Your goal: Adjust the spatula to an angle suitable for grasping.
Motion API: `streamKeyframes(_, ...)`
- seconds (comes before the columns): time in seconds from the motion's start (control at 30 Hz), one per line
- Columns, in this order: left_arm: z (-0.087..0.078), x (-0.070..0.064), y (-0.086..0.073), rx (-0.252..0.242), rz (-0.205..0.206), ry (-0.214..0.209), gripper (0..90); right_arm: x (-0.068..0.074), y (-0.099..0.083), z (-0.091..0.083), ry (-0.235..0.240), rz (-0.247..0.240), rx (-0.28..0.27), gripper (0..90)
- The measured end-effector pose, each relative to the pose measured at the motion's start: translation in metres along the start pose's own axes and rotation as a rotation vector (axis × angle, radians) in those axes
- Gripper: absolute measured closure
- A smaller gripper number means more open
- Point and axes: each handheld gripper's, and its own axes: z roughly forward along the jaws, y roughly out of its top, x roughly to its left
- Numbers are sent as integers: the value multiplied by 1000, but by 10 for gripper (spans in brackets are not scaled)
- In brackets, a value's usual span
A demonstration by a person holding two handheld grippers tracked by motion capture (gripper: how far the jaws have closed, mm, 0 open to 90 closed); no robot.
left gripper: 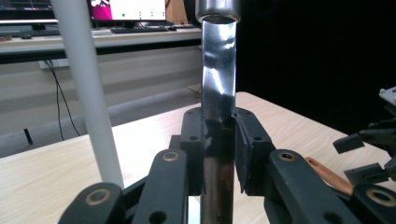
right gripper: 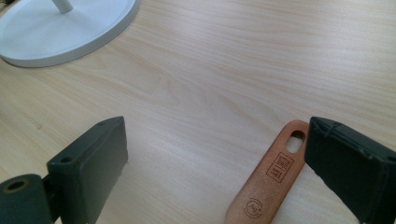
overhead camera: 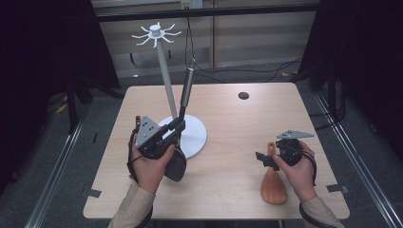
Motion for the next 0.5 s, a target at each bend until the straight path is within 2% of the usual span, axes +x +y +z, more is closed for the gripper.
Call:
streamKeyframes(0.1, -4, 2, 3, -13, 4, 11, 756, 0, 1, 0, 2, 2, -3, 57)
streamKeyframes(0.17, -7, 3, 4, -33, -11, 23, 756, 0, 1, 1, -3, 3, 1, 56)
streamKeyframes(0.27, -10, 5, 6, -41, -2, 25, 756, 1, 1, 2, 0, 1, 2, 57)
streamKeyframes(0.43, -15, 8, 11, -78, -18, 47, 756, 2, 1, 4, 10, -9, 10, 56)
streamKeyframes(0.47, -17, 9, 12, -75, -2, 57, 756, 3, 0, 5, 14, -10, 14, 57)
streamKeyframes(0.5, -17, 9, 12, -83, -13, 54, 755, 3, 0, 6, 11, -9, 18, 57)
